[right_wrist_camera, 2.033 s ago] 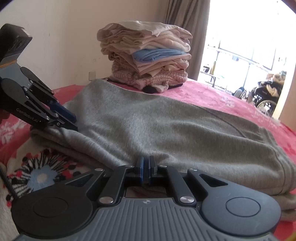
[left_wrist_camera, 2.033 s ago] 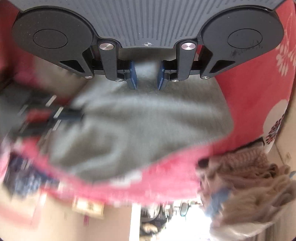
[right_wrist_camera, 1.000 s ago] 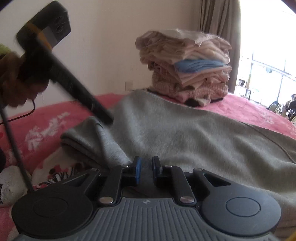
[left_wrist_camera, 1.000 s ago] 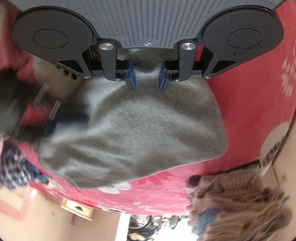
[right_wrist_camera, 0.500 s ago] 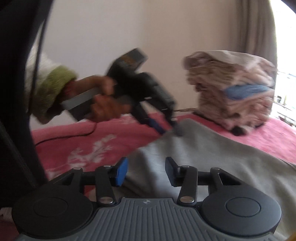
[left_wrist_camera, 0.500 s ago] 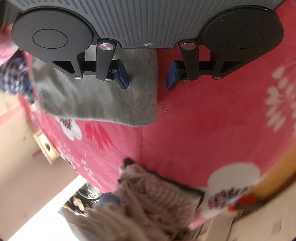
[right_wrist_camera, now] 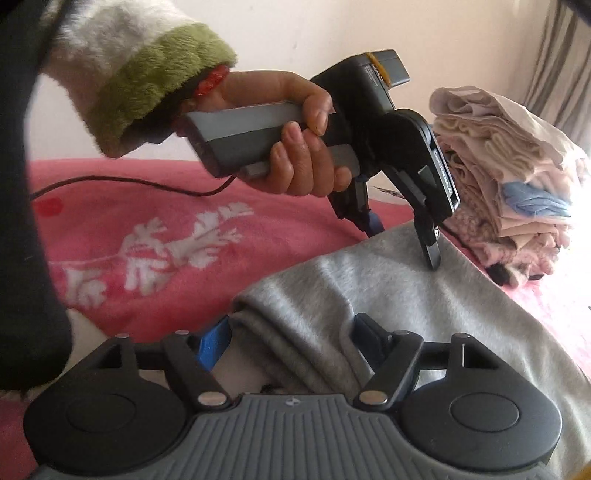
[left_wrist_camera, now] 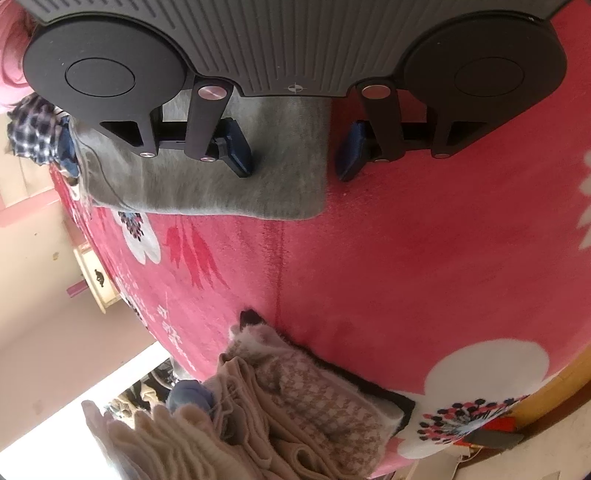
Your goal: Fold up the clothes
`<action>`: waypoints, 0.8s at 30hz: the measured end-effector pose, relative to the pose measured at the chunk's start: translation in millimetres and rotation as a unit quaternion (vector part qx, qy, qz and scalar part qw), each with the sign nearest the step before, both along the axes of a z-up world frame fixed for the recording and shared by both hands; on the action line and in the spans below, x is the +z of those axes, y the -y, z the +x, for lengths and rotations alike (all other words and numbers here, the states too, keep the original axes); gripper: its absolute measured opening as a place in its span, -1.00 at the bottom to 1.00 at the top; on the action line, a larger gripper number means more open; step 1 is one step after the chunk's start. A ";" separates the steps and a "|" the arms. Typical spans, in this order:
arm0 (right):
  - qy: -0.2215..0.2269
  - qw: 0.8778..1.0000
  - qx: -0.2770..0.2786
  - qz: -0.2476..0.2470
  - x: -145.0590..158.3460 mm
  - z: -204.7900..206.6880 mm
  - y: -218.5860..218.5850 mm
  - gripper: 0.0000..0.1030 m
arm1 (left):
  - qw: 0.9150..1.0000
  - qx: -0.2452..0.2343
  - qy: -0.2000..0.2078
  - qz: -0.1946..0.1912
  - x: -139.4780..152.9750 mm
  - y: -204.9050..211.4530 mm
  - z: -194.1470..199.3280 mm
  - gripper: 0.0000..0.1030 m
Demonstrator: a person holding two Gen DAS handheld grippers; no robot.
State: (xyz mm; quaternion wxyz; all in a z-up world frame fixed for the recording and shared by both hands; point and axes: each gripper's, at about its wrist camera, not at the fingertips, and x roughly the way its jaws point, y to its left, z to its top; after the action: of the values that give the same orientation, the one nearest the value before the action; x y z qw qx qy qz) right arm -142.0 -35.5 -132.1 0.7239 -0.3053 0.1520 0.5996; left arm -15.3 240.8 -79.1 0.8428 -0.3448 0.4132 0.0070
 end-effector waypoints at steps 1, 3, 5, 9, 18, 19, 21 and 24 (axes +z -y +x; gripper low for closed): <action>0.000 1.000 -0.004 0.001 -1.3 -0.5 -0.7 0.46 | 1.000 0.001 0.001 0.003 0.5 1.8 -0.2 -0.01; 0.005 1.000 -0.009 0.005 -2.3 -3.3 1.4 0.46 | 1.000 0.004 0.002 0.010 1.6 5.7 0.0 -0.26; 0.011 1.000 -0.014 0.010 -3.0 -5.6 4.9 0.46 | 1.000 0.009 -0.005 0.010 4.4 7.9 1.7 -0.38; 0.030 0.999 -0.018 0.015 -5.5 -11.4 10.7 0.46 | 0.999 0.026 -0.024 -0.003 8.6 6.8 4.4 -0.58; 0.053 0.998 0.004 0.014 -3.4 -19.9 7.8 0.47 | 0.996 0.051 -0.070 -0.028 9.6 4.9 15.6 -0.63; 0.060 0.998 0.003 0.011 -5.1 -20.8 6.5 0.48 | 0.995 0.052 -0.075 -0.031 9.0 4.2 17.0 -0.63; 0.074 0.997 0.001 0.006 -8.5 -22.6 3.8 0.49 | 0.994 0.056 -0.082 -0.039 7.7 2.3 18.3 -0.63; 0.084 0.996 -0.007 0.008 -10.8 -23.1 2.4 0.49 | 0.994 0.058 -0.087 -0.044 6.6 1.4 19.6 -0.63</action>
State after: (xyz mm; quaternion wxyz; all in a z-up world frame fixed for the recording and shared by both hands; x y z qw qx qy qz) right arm -165.1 -37.9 -142.9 0.7404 -0.3481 0.0878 0.5683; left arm 4.3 239.4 -72.5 0.7856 -0.4032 0.4644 0.0676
